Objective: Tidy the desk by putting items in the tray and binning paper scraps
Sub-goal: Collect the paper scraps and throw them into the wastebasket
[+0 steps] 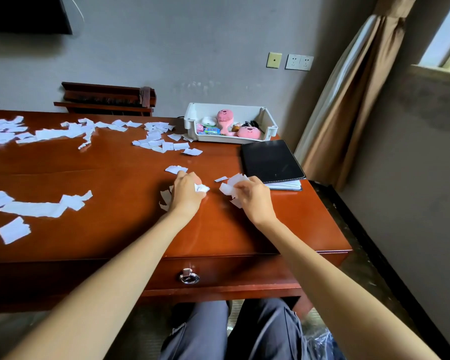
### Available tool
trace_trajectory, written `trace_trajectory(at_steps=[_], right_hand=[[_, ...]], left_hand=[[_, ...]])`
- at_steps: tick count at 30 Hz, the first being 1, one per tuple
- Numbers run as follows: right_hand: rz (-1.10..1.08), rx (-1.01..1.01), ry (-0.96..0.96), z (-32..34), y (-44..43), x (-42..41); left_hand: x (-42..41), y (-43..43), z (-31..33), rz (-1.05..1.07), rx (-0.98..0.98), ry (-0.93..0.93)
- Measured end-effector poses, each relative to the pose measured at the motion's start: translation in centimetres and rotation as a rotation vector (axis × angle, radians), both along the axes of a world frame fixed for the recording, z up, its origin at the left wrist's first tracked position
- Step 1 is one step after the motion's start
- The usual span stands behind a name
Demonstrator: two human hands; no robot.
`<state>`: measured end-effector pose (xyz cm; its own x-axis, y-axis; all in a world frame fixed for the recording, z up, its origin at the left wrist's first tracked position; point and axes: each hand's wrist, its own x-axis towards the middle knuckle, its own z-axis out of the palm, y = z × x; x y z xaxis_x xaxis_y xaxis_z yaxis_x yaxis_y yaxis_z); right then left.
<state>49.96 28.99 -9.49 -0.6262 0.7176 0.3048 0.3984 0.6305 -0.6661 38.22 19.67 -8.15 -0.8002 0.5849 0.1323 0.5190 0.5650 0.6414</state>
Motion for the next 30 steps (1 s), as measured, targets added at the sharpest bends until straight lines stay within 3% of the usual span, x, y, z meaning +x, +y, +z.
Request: trace_trajectory(at_steps=[8, 15, 22, 30], right_hand=[[-0.103, 0.114, 0.163, 2.3, 0.9, 0.4], [-0.278, 0.068, 0.378, 5.7, 1.5, 4.0], [-0.517, 0.106, 0.416, 4.3, 2.6, 16.1], [-0.784, 0.017, 0.295, -4.6, 2.7, 30.9]], left_hand=[[0.2, 0.4, 3.1, 0.055, 0.248, 0.042], [4.9, 1.6, 7.0, -0.092, 0.558, -0.108], [16.7, 5.9, 5.8, -0.372, 0.599, -0.256], [31.5, 10.0, -3.1, -0.650, 0.322, -0.401]])
